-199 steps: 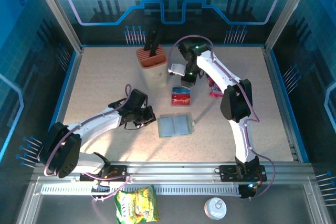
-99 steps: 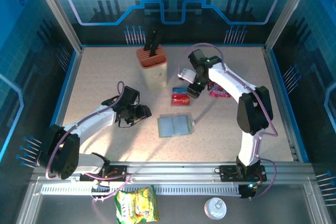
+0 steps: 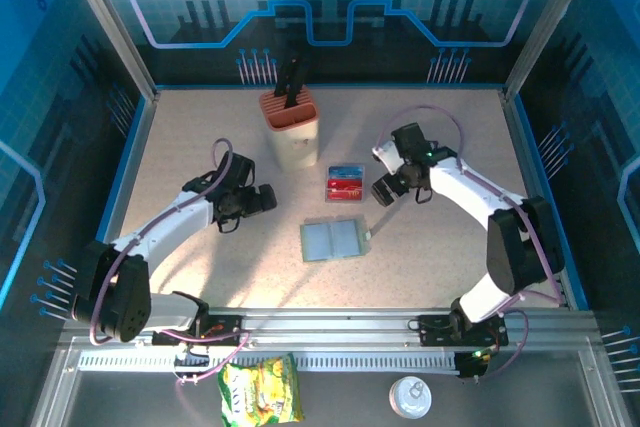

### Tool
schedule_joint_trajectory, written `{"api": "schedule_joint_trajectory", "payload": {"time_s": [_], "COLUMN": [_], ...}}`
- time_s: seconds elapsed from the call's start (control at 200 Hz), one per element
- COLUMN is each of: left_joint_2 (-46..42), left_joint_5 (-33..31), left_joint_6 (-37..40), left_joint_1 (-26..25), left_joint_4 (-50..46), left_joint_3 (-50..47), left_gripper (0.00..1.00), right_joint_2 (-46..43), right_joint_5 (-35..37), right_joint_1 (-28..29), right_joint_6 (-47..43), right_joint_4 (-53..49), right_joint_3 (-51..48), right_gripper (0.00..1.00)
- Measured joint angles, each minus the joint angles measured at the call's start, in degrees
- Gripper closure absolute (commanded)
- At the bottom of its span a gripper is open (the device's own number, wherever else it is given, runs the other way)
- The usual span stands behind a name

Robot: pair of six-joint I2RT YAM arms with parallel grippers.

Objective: Take the credit cards out of the card holder

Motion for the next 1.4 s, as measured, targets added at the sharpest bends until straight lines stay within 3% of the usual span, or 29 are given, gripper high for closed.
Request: {"api": "schedule_joint_trajectory", "payload": {"time_s": [0.285,0.525,0.89,1.096,1.401], "left_joint_2": [-1.68,-3.19,2.01,3.74,11.32], "left_joint_5": [-16.52,-21.7,-19.34,-14.71,-7.89], "left_joint_6": [9.42,17.73,27.74,29.57,29.38], "left_joint_1": [0.57,3.82,8.28,10.95,14.82], "left_joint_4": [5.53,19.3,47.25,59.98,77.94], "left_joint_3": [-2.38,-9.38,-18.62,-21.07,-25.79], "left_gripper": [0.01,0.01,0.01,0.01,0.01], "right_joint_2": [-0.87,-2.45,-5.57,-4.02,-2.45], "right_joint_5": [5.31,9.77,10.73,6.12,2.16], "right_joint_1": [-3.56,-4.24,-10.27,-14.36,-14.75], "right_joint_6": [7.08,7.96,9.46,12.02,12.52], "right_joint_4": [20.81,38.05,64.39,72.5,76.26], "right_joint_3": [-13.86,-23.04,-34.56,-36.63,-38.18], "right_gripper": [0.0,0.0,0.0,0.0,0.0]}}
